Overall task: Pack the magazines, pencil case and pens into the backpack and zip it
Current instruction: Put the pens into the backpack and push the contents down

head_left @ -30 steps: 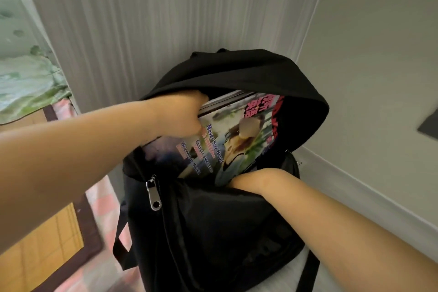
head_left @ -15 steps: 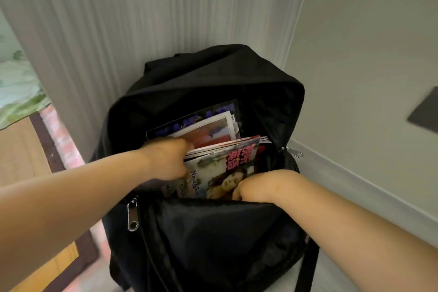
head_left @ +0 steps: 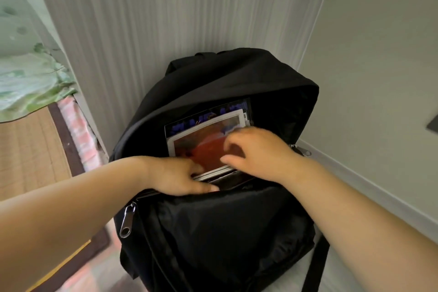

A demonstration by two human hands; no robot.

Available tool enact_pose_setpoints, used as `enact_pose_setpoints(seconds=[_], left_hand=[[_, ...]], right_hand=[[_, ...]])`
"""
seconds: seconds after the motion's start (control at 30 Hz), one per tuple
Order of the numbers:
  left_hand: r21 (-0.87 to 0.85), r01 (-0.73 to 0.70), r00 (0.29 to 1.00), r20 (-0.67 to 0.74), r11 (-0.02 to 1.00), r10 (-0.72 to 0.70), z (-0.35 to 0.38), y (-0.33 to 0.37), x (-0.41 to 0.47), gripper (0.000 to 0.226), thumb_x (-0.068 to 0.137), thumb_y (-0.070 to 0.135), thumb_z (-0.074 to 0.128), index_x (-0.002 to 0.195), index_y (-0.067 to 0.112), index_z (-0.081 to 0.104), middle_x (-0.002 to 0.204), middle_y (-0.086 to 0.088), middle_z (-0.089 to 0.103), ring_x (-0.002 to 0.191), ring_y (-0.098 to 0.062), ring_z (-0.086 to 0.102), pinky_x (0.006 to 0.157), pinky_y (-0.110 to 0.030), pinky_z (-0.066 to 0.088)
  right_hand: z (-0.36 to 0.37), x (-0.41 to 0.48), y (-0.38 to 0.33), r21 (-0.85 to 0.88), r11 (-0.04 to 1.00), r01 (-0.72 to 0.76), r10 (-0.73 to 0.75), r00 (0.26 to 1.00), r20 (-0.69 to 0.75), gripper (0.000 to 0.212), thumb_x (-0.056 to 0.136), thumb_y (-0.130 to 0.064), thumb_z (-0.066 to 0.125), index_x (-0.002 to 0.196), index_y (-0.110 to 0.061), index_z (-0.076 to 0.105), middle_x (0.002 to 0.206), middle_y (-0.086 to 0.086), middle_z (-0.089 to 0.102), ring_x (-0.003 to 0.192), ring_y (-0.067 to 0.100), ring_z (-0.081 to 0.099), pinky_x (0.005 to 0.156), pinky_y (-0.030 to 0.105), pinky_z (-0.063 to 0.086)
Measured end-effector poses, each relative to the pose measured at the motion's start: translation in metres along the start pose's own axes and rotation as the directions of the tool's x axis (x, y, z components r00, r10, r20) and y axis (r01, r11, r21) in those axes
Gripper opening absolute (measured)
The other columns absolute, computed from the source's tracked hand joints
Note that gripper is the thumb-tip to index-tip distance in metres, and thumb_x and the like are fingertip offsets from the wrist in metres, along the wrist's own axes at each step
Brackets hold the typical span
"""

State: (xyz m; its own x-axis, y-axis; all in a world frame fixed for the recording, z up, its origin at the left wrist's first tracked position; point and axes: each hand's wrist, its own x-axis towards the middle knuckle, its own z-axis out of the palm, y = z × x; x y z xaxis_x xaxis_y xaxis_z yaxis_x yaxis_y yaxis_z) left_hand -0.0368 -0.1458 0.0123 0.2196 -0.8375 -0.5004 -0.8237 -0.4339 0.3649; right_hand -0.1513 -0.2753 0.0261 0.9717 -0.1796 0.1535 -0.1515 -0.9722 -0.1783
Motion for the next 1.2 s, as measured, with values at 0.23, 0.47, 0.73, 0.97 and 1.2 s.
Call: enact_pose_setpoints(seconds=[0.23,0.47,0.73,0.97,1.2], left_hand=[[-0.021,-0.010,0.758,-0.652,1.000,-0.006,-0.028,0.007,-0.005,0.027,0.090,0.024,0.047,0.112,0.013,0.059,0.114,-0.010,0.064,0.102,-0.023,0.058,0.087,-0.026,0.041],[0.256,0.401,0.715,-0.687,0.879,-0.126,-0.029,0.012,0.015,0.060,0.080,0.041,0.059,0.127,0.009,0.041,0.136,-0.012,0.043,0.126,-0.030,0.038,0.102,-0.034,0.033],[0.145,0.260,0.789,-0.602,0.955,-0.123,-0.024,0.002,0.012,0.039,0.073,0.032,0.069,0.104,0.011,0.057,0.113,-0.012,0.061,0.102,-0.027,0.055,0.074,-0.027,0.040],[-0.133,-0.047,0.717,-0.694,0.990,-0.060,0.003,-0.010,-0.007,0.018,0.079,0.020,0.064,0.091,0.021,0.050,0.075,0.010,0.047,0.074,-0.010,0.048,0.057,-0.019,0.032],[-0.100,-0.238,0.700,-0.707,0.966,0.099,0.013,0.000,-0.035,0.013,0.077,0.019,0.066,0.080,0.029,0.057,0.067,0.020,0.049,0.064,0.005,0.047,0.059,0.000,0.037]], right_hand=[[0.025,0.012,0.003,0.021,0.990,-0.141,0.119,0.896,0.427,0.046,0.088,-0.059,0.028,0.053,-0.030,0.036,0.061,-0.010,0.040,0.057,0.005,0.038,0.049,0.025,0.026],[0.024,-0.004,0.004,0.052,0.991,-0.127,0.095,0.908,0.409,0.046,0.088,-0.057,0.030,0.053,-0.028,0.039,0.060,-0.007,0.043,0.057,0.006,0.040,0.050,0.025,0.029],[0.025,-0.010,0.006,0.108,0.984,-0.144,0.087,0.908,0.410,0.047,0.087,-0.058,0.032,0.053,-0.026,0.041,0.059,-0.006,0.043,0.056,0.008,0.040,0.051,0.025,0.030],[0.026,-0.004,0.004,0.178,0.969,-0.168,0.201,0.961,-0.188,0.024,0.077,-0.025,0.066,0.093,-0.008,0.059,0.095,0.010,0.060,0.089,0.030,0.060,0.067,0.029,0.042],[-0.003,0.006,-0.001,-0.351,0.935,0.055,-0.198,0.901,-0.386,0.068,0.042,-0.020,0.085,0.103,-0.003,0.062,0.097,0.020,0.069,0.091,0.038,0.066,0.084,0.045,0.051]])
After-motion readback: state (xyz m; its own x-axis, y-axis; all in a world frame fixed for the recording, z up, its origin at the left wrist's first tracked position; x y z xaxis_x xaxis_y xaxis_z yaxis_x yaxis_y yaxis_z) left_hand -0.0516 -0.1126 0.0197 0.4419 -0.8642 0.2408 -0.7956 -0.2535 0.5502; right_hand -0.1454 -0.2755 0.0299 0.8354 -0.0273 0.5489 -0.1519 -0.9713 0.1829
